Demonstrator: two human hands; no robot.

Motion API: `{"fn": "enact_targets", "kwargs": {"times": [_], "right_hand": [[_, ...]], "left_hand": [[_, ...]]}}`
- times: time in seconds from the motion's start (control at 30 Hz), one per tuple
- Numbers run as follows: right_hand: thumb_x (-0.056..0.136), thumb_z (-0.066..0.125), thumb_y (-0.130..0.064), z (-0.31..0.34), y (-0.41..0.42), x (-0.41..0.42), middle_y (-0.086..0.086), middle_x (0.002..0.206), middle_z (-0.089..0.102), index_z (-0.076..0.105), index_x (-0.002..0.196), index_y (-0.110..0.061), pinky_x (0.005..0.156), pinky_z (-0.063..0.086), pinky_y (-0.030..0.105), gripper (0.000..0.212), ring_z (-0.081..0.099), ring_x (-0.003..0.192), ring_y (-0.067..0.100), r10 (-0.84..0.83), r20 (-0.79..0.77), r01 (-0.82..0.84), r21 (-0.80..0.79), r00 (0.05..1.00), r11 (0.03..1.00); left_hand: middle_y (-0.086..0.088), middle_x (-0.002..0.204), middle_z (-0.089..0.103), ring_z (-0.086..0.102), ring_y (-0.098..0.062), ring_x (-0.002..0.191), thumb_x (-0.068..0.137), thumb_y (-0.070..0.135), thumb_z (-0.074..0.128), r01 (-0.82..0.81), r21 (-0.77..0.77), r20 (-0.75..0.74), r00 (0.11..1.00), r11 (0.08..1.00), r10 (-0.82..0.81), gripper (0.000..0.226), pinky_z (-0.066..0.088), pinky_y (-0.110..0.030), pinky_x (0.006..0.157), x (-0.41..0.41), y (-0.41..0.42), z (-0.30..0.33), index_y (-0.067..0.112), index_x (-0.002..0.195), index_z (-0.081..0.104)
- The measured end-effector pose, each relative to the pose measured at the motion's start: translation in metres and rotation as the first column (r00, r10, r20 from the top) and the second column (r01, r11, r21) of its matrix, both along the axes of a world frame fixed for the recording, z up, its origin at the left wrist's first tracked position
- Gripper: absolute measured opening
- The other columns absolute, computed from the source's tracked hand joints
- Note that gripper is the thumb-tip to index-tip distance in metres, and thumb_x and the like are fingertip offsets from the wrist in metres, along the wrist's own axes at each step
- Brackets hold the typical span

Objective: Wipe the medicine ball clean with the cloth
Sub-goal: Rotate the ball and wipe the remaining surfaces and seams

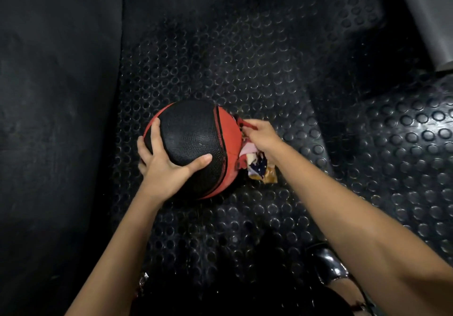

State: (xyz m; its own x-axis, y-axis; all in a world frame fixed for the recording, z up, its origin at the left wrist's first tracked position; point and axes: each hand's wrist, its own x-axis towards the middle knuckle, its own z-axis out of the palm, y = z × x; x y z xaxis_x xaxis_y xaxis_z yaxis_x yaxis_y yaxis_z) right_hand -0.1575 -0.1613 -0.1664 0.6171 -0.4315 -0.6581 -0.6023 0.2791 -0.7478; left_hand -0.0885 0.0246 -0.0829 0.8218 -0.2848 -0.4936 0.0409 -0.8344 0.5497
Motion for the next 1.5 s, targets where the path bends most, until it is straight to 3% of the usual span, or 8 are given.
{"fn": "enact_targets", "kwargs": {"times": [0.13,0.27,0.53,0.77,1.07,1.2,1.33,1.5], "right_hand": [[0.099,0.043,-0.012,-0.005,0.018,-0.020,0.003,0.083,0.066,0.064,0.112,-0.014,0.065,0.052,0.028,0.024,0.059,0.064,0.013,-0.093,-0.080,0.104,0.145,0.992,0.984],[0.094,0.045,-0.029,-0.004,0.040,-0.021,0.000,0.103,0.068,0.061,0.120,-0.031,0.083,0.053,0.046,0.031,0.065,0.091,0.024,-0.068,0.016,0.070,-0.156,0.998,0.985],[0.095,0.046,-0.024,-0.004,0.026,-0.004,-0.002,0.102,0.069,0.064,0.117,-0.031,0.082,0.053,0.040,0.029,0.066,0.093,0.025,-0.109,-0.093,0.089,-0.201,0.990,0.976],[0.099,0.042,-0.023,0.041,0.055,-0.019,0.002,0.133,0.048,0.048,0.136,-0.030,0.088,0.040,0.030,0.038,0.051,0.116,0.020,-0.035,0.000,0.029,-0.563,0.999,0.826],[0.099,0.041,-0.025,0.033,0.059,-0.028,0.002,0.137,0.046,0.047,0.136,-0.034,0.087,0.041,0.032,0.038,0.050,0.119,0.022,-0.046,-0.072,0.002,-0.520,0.996,0.854],[0.098,0.043,-0.023,0.021,0.031,-0.011,0.000,0.129,0.052,0.052,0.131,-0.033,0.088,0.042,0.033,0.036,0.053,0.116,0.022,0.020,-0.084,-0.060,-0.498,0.996,0.865],[0.096,0.047,-0.026,0.011,0.009,0.005,0.000,0.128,0.058,0.054,0.130,-0.029,0.093,0.044,0.037,0.035,0.054,0.117,0.024,0.157,-0.114,-0.192,-0.467,0.981,0.863],[0.097,0.043,-0.026,0.028,0.034,-0.006,0.003,0.121,0.056,0.053,0.129,-0.026,0.085,0.040,0.032,0.033,0.055,0.109,0.024,0.059,-0.016,-0.057,-0.590,0.998,0.806]], "left_hand": [[0.006,0.155,-0.018,0.004,-0.035,0.144,0.039,0.065,0.080,-0.034,0.001,-0.023,0.999,0.999,0.034,0.127,0.021,-0.057,0.114,0.006,-0.006,0.001,0.063,0.135,-0.003],[0.006,0.155,-0.017,0.005,-0.034,0.144,0.042,0.065,0.082,-0.065,0.005,-0.032,0.997,0.998,0.065,0.126,0.021,-0.055,0.115,0.008,-0.005,-0.001,0.064,0.134,-0.003],[0.001,0.157,-0.018,0.001,-0.043,0.143,0.056,0.061,0.080,-0.132,0.038,0.005,0.991,0.991,0.131,0.120,0.019,-0.057,0.114,-0.004,-0.018,-0.001,0.056,0.142,-0.004],[-0.007,0.156,-0.021,0.003,-0.048,0.141,0.061,0.062,0.077,-0.222,0.060,0.004,0.975,0.973,0.222,0.118,0.019,-0.057,0.111,-0.008,-0.028,0.002,0.053,0.144,-0.006],[-0.009,0.157,-0.020,-0.001,-0.051,0.140,0.062,0.064,0.075,-0.249,0.085,-0.025,0.967,0.965,0.252,0.119,0.018,-0.059,0.110,-0.012,-0.033,0.010,0.048,0.146,-0.008],[-0.003,0.159,-0.014,-0.013,-0.039,0.144,0.071,0.077,0.051,0.026,0.259,0.244,0.966,0.966,-0.091,0.111,0.009,-0.066,0.109,-0.011,-0.025,0.005,0.024,0.152,-0.003],[0.004,0.159,0.015,0.002,-0.027,0.147,0.098,0.053,0.028,0.420,0.344,0.442,0.717,0.840,-0.539,0.057,0.004,-0.063,0.113,0.019,-0.035,-0.003,0.032,0.150,0.022],[0.005,0.148,0.041,0.027,-0.023,0.141,0.093,0.048,0.026,0.363,0.332,0.544,0.680,0.870,-0.491,0.053,0.017,-0.055,0.113,0.027,-0.050,-0.015,0.031,0.138,0.048]]}}
